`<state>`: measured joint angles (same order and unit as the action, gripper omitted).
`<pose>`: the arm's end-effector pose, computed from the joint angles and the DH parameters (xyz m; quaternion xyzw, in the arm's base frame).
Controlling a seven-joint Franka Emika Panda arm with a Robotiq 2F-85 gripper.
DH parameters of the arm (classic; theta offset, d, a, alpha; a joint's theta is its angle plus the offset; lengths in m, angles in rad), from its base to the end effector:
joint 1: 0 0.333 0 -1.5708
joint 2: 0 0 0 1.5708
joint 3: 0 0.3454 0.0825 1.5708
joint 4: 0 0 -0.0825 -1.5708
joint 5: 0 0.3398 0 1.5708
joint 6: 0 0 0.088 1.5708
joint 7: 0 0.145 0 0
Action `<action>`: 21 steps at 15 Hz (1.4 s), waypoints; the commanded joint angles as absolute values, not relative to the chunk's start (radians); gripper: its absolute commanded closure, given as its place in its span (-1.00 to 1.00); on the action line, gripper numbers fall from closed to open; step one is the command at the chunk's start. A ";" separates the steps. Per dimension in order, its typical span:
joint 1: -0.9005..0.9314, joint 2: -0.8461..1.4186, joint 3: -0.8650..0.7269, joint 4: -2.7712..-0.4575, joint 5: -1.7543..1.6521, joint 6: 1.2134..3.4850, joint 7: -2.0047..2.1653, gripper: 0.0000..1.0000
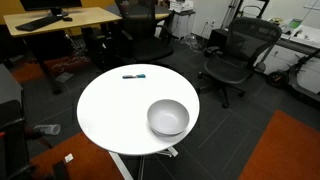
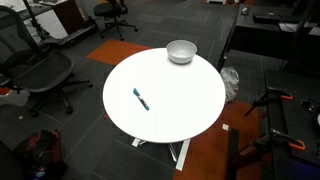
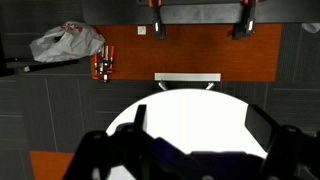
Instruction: Put the marker in the bowl
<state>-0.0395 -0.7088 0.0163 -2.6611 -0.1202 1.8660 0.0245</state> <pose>0.2589 -0.0194 0.4478 0.9971 -0.0060 -0.0433 0.0619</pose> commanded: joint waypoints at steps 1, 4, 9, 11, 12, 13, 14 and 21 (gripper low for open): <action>-0.035 -0.708 0.012 -2.659 -0.122 1.864 0.027 -1.00; -0.035 -0.708 0.012 -2.659 -0.122 1.864 0.027 -1.00; -0.034 -0.681 0.009 -2.652 -0.123 1.903 0.024 -1.00; -0.033 -0.650 0.004 -2.645 -0.117 1.958 0.024 -1.00; -0.033 -0.630 0.006 -2.642 -0.116 1.995 0.027 -1.00; -0.030 -0.612 0.006 -2.639 -0.110 2.035 0.030 -1.00; -0.028 -0.588 0.012 -2.633 -0.107 2.076 0.037 -1.00; -0.009 -0.411 0.057 -2.561 -0.070 2.298 0.141 -1.00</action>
<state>-0.0154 -0.5005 0.0322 -2.6229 -0.0976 2.2448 0.0766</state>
